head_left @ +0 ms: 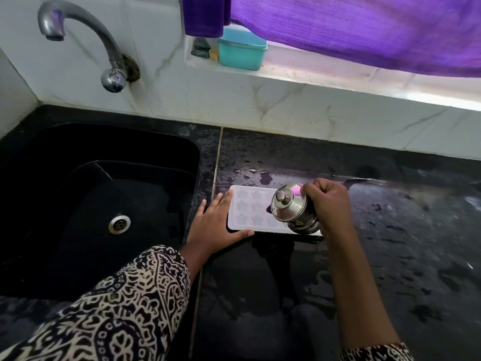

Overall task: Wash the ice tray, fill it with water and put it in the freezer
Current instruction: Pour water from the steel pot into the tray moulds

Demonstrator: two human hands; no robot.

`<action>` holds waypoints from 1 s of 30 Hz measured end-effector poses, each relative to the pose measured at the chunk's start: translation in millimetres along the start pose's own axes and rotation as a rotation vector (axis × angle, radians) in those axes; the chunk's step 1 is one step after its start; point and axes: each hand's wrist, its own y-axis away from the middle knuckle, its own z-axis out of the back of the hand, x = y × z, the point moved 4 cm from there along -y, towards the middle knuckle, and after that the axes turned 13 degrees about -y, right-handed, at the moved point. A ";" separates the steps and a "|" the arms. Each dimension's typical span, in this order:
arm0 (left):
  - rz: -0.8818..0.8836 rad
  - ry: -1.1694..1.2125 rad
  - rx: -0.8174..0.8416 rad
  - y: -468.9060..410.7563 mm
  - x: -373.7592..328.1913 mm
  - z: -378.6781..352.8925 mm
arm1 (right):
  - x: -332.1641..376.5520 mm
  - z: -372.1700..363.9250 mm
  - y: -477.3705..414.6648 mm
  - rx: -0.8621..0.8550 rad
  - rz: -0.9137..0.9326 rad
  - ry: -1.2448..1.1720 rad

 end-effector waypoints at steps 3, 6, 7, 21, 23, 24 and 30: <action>0.001 0.000 -0.002 0.2 -0.8 1.2 | 0.4 0.7 0.6 0.005 -0.002 -0.004; 0.000 -0.006 0.002 0.4 -1.4 2.2 | 1.0 0.6 0.4 0.004 -0.005 -0.014; 0.000 -0.003 0.002 0.7 -1.4 2.6 | 1.5 0.5 0.6 0.004 -0.003 -0.013; -0.001 0.003 -0.001 0.5 -1.2 2.5 | -0.7 0.5 1.9 -0.004 -0.024 -0.042; -0.003 0.002 -0.007 0.7 -1.0 2.7 | -1.4 1.3 1.1 -0.018 -0.039 -0.068; -0.004 0.002 -0.007 0.9 -0.9 2.7 | -2.2 2.0 0.5 -0.027 -0.050 -0.087; 0.003 0.001 -0.004 0.9 -1.3 3.5 | -12.2 13.8 -0.3 -0.121 -0.189 -0.261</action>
